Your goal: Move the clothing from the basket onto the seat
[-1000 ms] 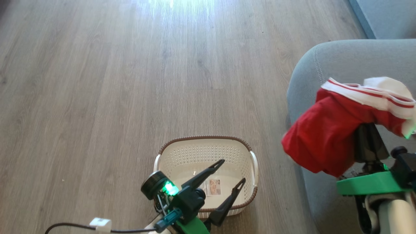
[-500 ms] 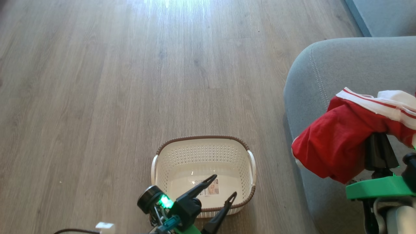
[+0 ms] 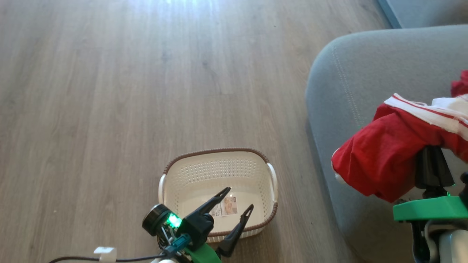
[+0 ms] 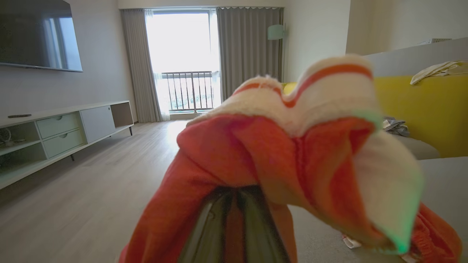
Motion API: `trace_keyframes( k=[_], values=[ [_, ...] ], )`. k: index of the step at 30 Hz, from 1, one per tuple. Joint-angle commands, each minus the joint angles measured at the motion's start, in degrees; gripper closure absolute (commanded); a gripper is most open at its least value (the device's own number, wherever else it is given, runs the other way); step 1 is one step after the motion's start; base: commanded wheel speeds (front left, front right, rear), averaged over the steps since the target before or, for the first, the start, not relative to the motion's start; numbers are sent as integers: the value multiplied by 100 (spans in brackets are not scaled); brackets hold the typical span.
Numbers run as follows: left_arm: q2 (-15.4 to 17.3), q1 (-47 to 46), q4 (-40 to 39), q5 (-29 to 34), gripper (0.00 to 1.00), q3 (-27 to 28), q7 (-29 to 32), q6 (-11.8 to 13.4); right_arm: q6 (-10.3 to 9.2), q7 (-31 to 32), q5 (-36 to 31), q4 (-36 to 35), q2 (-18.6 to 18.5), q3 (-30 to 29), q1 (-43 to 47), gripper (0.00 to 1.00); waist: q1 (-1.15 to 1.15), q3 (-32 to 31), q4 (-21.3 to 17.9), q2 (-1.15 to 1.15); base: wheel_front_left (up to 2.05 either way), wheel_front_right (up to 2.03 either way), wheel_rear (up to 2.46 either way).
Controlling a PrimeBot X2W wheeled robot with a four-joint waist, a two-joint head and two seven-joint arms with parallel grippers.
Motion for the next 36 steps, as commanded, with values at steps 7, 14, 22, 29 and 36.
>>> trace_keyframes(
  k=[7, 14, 22, 29, 36],
  values=[
    [-10, -134, -369, 46, 0, 156, -28, -7, -1, -54, 61, -364, -29, 172, -322, 100, 0, 182, -663, 0, 0, 0, 0],
    [3, -174, -496, 62, 0, 79, -28, -7, -1, -54, 93, -483, -29, 198, -334, 100, 0, 358, -1413, 0, 0, 0, 0],
    [58, -253, -640, 130, 0, 11, -28, -7, -1, -54, 207, -605, -29, 125, -338, 100, 0, 585, -2186, 0, 0, 0, 0],
    [97, -253, -665, 139, 0, -124, -28, -7, -1, -54, 322, -649, -29, -1, -274, 100, 0, 660, -2609, 0, 0, 0, 0],
    [97, -376, -632, 84, 0, -316, -28, -7, -1, -54, 438, -766, -29, -238, -189, 100, 0, 718, -2673, 0, 0, 0, 0]
  ],
)
